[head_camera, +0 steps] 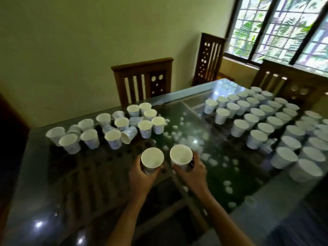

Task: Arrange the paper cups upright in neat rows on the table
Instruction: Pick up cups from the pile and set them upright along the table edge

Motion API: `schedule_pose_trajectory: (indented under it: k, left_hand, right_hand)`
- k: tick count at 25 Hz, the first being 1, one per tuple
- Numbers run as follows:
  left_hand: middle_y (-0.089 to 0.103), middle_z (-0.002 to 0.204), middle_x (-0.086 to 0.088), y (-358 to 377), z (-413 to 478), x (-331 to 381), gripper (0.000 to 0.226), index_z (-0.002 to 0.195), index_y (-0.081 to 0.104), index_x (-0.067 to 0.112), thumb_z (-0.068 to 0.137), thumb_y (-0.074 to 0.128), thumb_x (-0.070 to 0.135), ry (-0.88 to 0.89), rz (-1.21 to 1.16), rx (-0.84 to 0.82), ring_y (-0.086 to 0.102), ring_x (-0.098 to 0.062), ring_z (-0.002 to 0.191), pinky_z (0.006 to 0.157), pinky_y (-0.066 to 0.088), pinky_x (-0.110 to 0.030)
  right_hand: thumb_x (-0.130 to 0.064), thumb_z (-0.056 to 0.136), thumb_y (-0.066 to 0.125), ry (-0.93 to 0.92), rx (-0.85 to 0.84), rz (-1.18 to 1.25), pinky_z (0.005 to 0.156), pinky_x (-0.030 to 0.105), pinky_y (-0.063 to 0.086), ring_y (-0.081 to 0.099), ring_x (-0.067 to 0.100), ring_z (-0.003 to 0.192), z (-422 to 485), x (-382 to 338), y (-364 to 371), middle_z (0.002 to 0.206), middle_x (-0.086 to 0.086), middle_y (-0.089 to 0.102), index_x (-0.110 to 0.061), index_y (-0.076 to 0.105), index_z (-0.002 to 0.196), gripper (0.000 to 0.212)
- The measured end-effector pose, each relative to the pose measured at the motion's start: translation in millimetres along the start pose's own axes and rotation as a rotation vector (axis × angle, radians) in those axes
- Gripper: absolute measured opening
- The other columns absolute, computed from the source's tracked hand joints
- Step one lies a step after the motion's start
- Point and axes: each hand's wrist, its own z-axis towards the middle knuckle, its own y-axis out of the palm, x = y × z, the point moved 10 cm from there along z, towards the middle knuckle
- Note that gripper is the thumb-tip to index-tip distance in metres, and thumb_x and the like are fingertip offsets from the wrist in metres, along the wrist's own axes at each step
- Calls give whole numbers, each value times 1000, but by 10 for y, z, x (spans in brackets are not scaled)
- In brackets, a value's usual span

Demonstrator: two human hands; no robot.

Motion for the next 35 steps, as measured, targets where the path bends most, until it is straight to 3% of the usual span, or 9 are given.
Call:
schedule_pose_trajectory:
  k: [5,8,12,16,21,24,29,35]
  left_hand:
    - [54,129,-9,1275,-519,679,76,127,50,5,61,84,22,14,-110,-185,49,-25,122,100,36,-28]
    - [55,128,-8,1947,-878,1072,71,124,51,7,63,84,20,23,-162,-284,50,-20,118,96,37,-26]
    - [59,119,-7,2569,-1222,1316,66,118,54,6,60,85,17,31,-200,-384,52,-14,107,90,42,-27]
    - [60,112,-4,3008,-1275,1423,66,116,55,7,58,87,17,52,-189,-415,54,-14,102,86,44,-27]
    - [62,116,-7,3347,-924,1340,73,116,56,8,54,89,28,3,-190,-384,55,-14,102,90,47,-33]
    - [62,117,-10,3470,-496,1187,74,115,56,8,53,89,28,-22,-166,-325,56,-17,105,92,49,-40]
    - [64,112,-7,3433,368,900,70,113,57,5,53,89,22,-27,-104,-189,60,-20,102,86,51,-36]
    - [57,107,5,3629,1452,681,65,110,51,15,57,87,12,2,-93,-167,57,-12,99,78,42,-8]
  right_hand:
    - [-26,69,81,0,98,-17,82,6,41,54,-1,101,-5,324,-1417,110,-15,55,-33,45,115,59]
    - [-28,69,82,24,151,-40,85,10,42,53,0,106,-54,604,-2195,115,-15,54,-32,45,119,63]
    - [-24,69,82,61,232,-44,86,12,45,55,4,107,-120,927,-2882,115,-11,57,-30,46,118,61]
    - [-20,66,83,84,279,-44,85,7,44,56,5,104,-11,1190,-3218,113,-9,58,-25,48,115,60]
    - [-26,65,84,91,223,-39,89,18,47,57,7,108,475,1421,-3103,117,-6,60,-26,48,117,63]
    - [-31,66,83,87,163,-39,90,13,45,56,0,107,969,1503,-2845,117,-12,58,-31,47,117,62]
    - [-28,67,82,72,39,-3,89,9,43,54,-9,106,1787,1589,-2191,114,-18,58,-27,50,117,59]
    - [-32,64,80,68,66,37,89,8,42,55,-3,107,2632,1737,-1432,115,-16,59,-28,51,118,61]
